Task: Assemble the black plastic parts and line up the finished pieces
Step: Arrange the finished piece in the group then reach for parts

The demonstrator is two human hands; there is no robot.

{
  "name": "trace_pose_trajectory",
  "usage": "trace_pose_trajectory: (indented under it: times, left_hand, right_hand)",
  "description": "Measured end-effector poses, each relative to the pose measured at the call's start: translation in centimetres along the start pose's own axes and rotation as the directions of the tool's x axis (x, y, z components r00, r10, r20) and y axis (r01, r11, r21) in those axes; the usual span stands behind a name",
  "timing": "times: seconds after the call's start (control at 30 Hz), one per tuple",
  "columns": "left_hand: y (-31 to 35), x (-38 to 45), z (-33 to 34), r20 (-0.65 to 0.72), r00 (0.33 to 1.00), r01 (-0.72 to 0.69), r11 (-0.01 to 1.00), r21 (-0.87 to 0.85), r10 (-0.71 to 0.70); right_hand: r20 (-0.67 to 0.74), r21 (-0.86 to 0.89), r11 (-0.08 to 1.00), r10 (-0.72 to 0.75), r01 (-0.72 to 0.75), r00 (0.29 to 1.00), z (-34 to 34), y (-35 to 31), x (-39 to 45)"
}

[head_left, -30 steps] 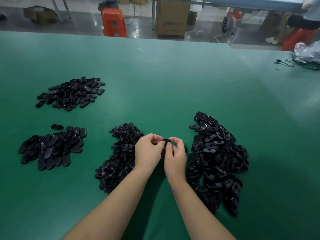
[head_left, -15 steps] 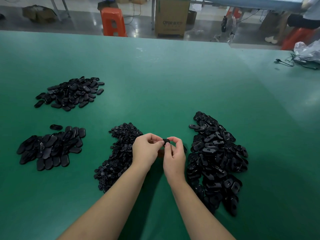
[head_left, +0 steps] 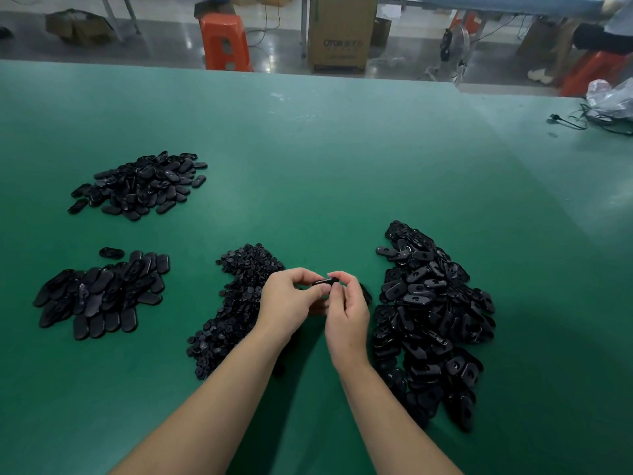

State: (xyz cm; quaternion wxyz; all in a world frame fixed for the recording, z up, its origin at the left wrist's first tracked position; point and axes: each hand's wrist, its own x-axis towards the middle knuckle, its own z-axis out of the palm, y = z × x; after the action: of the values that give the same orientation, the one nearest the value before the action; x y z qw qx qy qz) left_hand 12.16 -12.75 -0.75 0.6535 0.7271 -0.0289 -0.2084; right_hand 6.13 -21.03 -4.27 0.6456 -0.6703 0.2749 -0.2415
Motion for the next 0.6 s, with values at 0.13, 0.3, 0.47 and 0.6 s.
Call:
trace_pose_trajectory:
  times: [0.13, 0.3, 0.47, 0.6]
  left_hand:
    - [0.08, 0.01, -0.54, 0.013, 0.998, -0.055, 0.996, 0.064, 0.054]
    - [0.55, -0.04, -1.08, 0.04, 0.996, -0.078, 0.991, 0.107, 0.074]
    - [0.38, -0.12, -0.86, 0.063, 0.998, -0.01, 0.997, 0.082, 0.004]
    - [-0.18, -0.06, -0.67, 0.065, 0.997, 0.034, 0.998, 0.05, -0.037]
  right_hand:
    - [0.0, 0.044, 0.999, -0.008, 0.008, 1.0, 0.04, 0.3, 0.15]
    - [0.009, 0.019, 1.0, -0.018, 0.018, 1.0, 0.11, 0.37, 0.11]
    - [0.028, -0.008, 1.0, -0.014, 0.014, 1.0, 0.28, 0.61, 0.14]
    - [0.021, -0.052, 0.998, -0.027, 0.028, 0.999, 0.31, 0.71, 0.17]
